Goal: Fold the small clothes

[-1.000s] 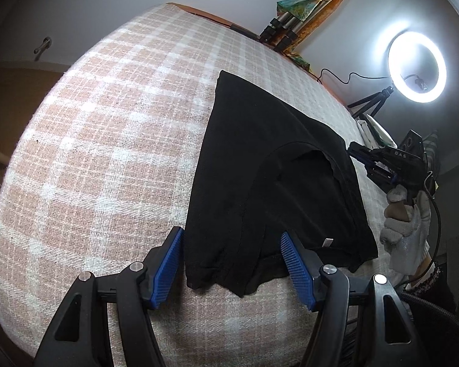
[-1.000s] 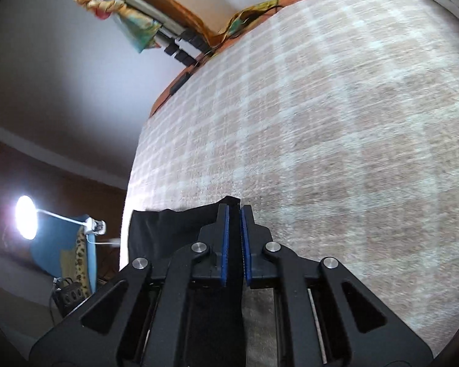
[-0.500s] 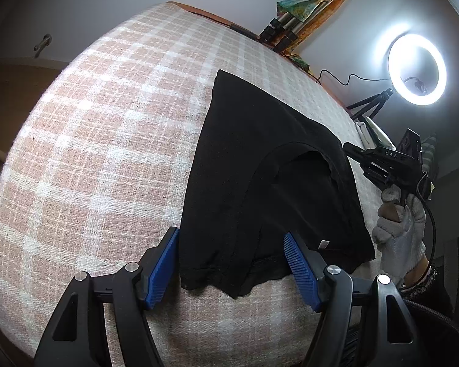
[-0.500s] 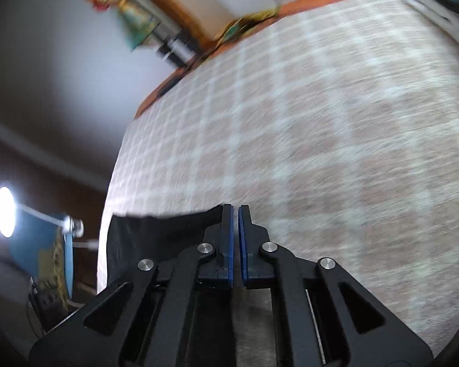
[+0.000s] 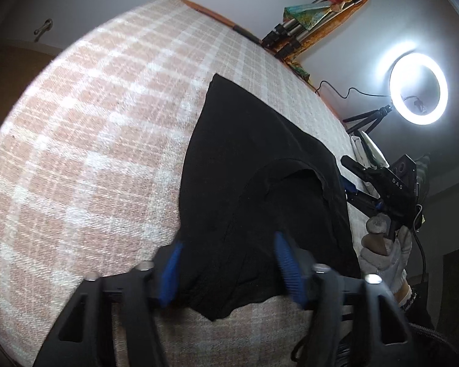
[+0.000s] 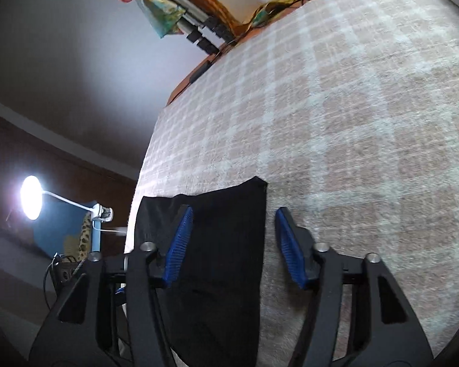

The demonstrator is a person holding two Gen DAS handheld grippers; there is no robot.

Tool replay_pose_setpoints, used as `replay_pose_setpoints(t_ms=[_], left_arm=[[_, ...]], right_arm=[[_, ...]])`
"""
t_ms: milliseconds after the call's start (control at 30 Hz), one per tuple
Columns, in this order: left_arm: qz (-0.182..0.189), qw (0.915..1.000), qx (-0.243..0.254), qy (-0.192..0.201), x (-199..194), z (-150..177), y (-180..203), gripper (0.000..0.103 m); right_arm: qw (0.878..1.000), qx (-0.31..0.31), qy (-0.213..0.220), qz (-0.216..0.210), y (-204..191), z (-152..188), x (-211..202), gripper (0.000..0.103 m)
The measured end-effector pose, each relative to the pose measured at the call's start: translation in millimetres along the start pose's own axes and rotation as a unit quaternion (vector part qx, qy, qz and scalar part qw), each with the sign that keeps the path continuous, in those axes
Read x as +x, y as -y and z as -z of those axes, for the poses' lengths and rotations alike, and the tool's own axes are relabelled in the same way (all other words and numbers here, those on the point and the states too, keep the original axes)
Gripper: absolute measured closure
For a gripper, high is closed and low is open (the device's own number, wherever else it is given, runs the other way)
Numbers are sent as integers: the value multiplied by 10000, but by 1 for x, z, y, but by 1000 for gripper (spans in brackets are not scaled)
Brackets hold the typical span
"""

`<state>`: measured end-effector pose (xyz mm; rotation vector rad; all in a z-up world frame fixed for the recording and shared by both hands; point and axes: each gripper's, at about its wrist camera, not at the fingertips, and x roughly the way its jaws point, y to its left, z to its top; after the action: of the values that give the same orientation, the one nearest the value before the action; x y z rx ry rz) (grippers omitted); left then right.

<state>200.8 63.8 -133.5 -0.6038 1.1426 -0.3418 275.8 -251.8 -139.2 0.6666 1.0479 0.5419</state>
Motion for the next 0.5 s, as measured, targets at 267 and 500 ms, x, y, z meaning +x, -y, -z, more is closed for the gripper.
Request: replay_pose_setpoints(t_ms=[267,500], left_arm=[[-296,9993,206,99,5,-3,15,97],[-417,9973,513,333,-6,-3,28,99]], right_arm=[[9996,267,85,30,4,-9,5,97],[9992,-260,225,208,-20,-12,-8,98]])
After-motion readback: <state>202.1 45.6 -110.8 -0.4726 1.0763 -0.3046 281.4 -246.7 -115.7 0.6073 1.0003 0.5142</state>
